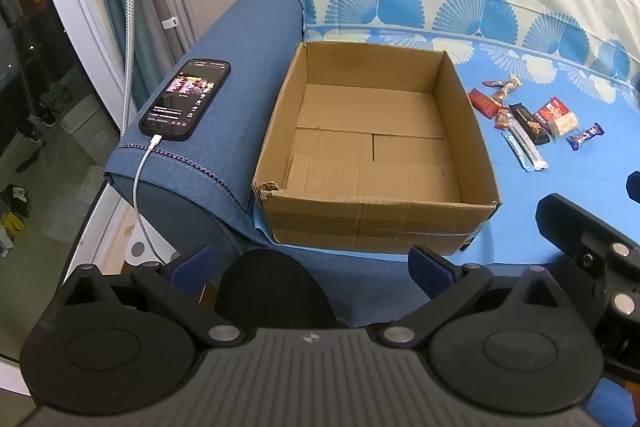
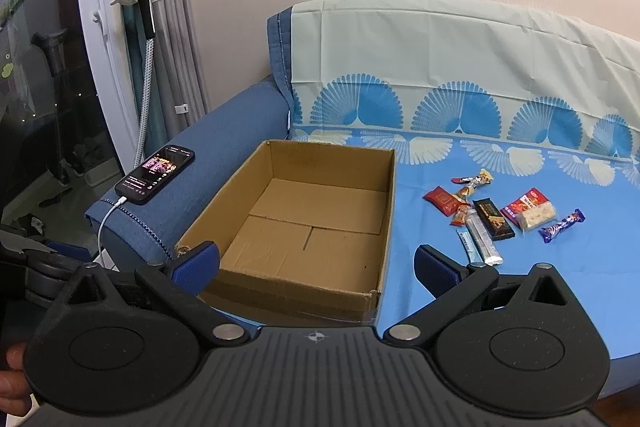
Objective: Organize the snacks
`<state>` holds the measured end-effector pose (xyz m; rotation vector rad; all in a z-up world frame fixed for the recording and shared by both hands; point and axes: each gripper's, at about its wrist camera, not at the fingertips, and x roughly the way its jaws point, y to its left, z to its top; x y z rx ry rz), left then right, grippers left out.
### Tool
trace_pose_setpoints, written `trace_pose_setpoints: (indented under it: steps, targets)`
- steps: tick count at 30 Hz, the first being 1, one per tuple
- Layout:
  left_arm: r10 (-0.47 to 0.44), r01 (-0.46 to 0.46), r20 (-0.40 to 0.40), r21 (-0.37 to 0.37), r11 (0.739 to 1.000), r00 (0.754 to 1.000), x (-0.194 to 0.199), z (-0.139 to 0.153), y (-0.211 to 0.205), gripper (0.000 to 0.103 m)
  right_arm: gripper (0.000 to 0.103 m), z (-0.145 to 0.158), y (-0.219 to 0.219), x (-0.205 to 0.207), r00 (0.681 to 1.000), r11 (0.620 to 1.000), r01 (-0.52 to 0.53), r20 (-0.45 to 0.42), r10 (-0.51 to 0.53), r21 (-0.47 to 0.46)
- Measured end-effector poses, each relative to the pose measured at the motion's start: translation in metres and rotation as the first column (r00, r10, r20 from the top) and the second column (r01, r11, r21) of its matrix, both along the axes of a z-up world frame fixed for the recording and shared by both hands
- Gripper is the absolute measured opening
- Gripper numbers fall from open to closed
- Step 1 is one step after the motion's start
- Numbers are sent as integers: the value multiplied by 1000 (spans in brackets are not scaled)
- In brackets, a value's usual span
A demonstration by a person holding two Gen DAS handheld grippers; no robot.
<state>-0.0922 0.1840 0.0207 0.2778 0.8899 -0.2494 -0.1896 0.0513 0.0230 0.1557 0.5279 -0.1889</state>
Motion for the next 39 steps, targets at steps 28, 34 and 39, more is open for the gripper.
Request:
trace_pose_setpoints:
  steps: [28, 34, 39]
  targets:
    - [-47, 52, -60, 96, 994, 997, 11, -17, -47, 103, 103, -28, -51, 2, 997, 985, 78, -17, -76, 156]
    - [-116, 125, -109, 78, 989, 987, 19, -18, -90, 103, 103, -37, -97, -5, 983, 965, 182, -1, -185, 187]
    - [-203, 212, -128, 68, 975, 971, 22, -19, -150, 103, 103, -54, -162, -22, 940, 921, 330, 20, -341, 208]
